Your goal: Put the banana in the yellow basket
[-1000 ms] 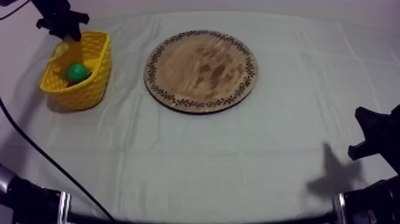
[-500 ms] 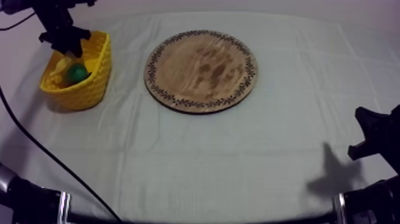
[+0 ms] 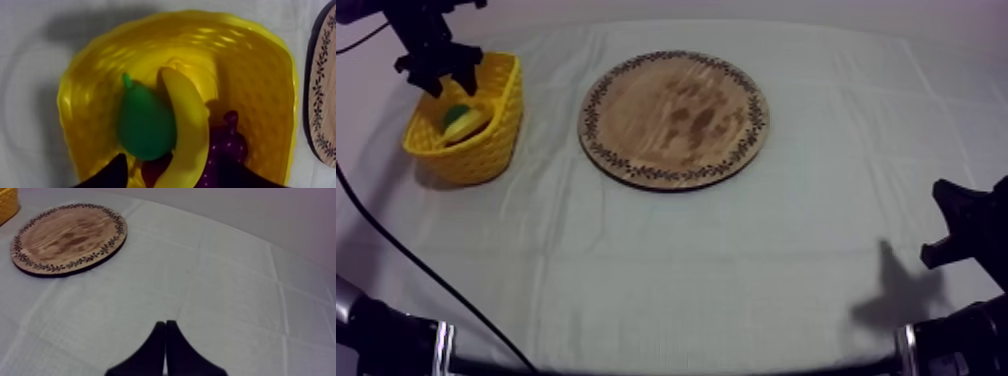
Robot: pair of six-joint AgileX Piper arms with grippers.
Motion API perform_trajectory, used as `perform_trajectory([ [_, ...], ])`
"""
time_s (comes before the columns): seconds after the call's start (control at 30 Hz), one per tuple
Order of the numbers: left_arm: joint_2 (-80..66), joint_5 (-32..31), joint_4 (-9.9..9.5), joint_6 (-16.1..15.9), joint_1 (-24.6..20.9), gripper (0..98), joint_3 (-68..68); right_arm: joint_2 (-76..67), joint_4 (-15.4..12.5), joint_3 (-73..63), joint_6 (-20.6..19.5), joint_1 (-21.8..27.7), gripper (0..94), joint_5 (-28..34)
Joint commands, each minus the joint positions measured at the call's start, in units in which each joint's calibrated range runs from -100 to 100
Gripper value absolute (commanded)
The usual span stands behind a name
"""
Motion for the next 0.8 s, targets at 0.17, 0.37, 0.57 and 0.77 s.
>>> perform_trajectory([
  [0.17, -2.09, 0.32, 0.33, -0.37, -0.14, 74.1, -0.28, 0.0, 0.01, -0.03, -0.01, 0.0, 0.3, -0.01],
  [0.37, -7.73, -2.15, 0.46, -1.03, -0.83, 58.3, 0.25, 0.0, 0.01, -0.03, -0.01, 0.0, 0.3, -0.01],
  [0.57, -18.28, -5.76, 2.06, -4.85, -2.48, 26.6, 2.25, 0.0, 0.01, -0.03, -0.01, 0.0, 0.3, -0.01],
  [0.77, -31.79, -8.0, 2.21, -7.13, -2.45, 3.6, 7.8, 0.0, 0.01, -0.03, -0.01, 0.0, 0.3, -0.01],
])
